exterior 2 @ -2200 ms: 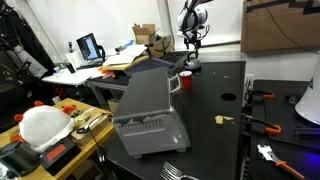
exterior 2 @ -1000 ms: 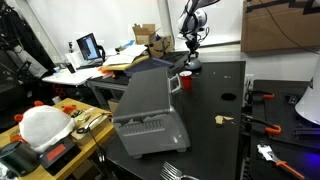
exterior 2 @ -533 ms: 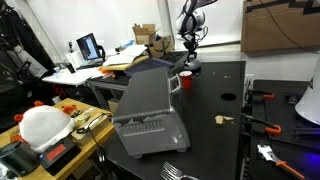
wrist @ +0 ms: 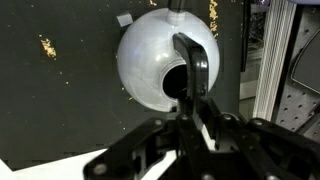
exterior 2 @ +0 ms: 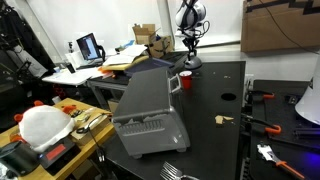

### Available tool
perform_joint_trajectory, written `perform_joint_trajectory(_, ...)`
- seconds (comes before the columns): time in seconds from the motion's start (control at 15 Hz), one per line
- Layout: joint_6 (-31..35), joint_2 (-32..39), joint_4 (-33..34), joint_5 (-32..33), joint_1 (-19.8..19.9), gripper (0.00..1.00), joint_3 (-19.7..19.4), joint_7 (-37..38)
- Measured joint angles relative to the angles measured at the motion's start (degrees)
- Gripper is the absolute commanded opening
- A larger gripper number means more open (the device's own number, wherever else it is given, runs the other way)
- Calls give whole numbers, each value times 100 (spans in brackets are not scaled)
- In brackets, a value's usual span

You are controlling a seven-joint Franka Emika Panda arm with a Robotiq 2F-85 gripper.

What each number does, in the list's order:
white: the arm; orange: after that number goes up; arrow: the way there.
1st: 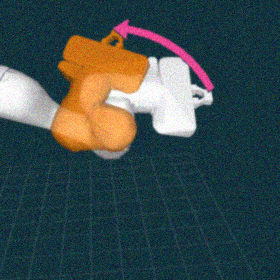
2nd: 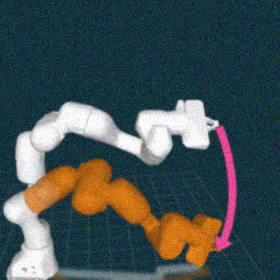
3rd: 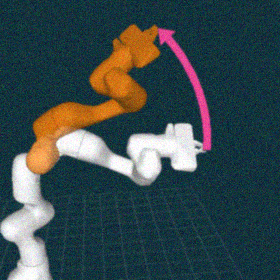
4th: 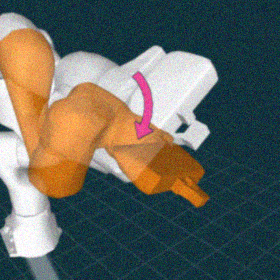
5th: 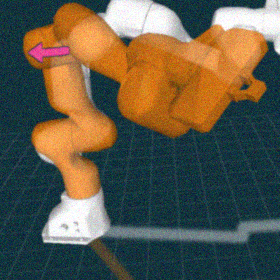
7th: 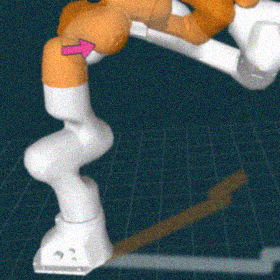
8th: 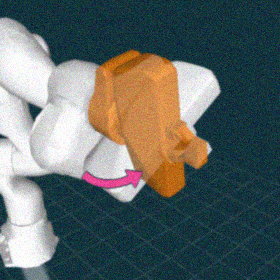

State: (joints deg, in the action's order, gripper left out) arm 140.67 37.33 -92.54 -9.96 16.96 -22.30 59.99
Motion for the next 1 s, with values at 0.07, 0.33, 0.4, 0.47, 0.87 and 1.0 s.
perform_joint_trajectory(0.07,0,-126,-139,71,-26,5,0,-17)
perform_joint_trajectory(0.33,0,-640,-716,403,-166,5,-3,-23)
perform_joint_trajectory(0.4,0,-769,-864,488,-209,5,-3,-23)
perform_joint_trajectory(0.47,0,-892,-1008,553,-251,5,-3,-23)
perform_joint_trajectory(0.87,0,-1448,-1649,925,-445,5,-2,-24)
perform_joint_trajectory(1.0,0,-1573,-1799,1030,-495,5,-2,-24)
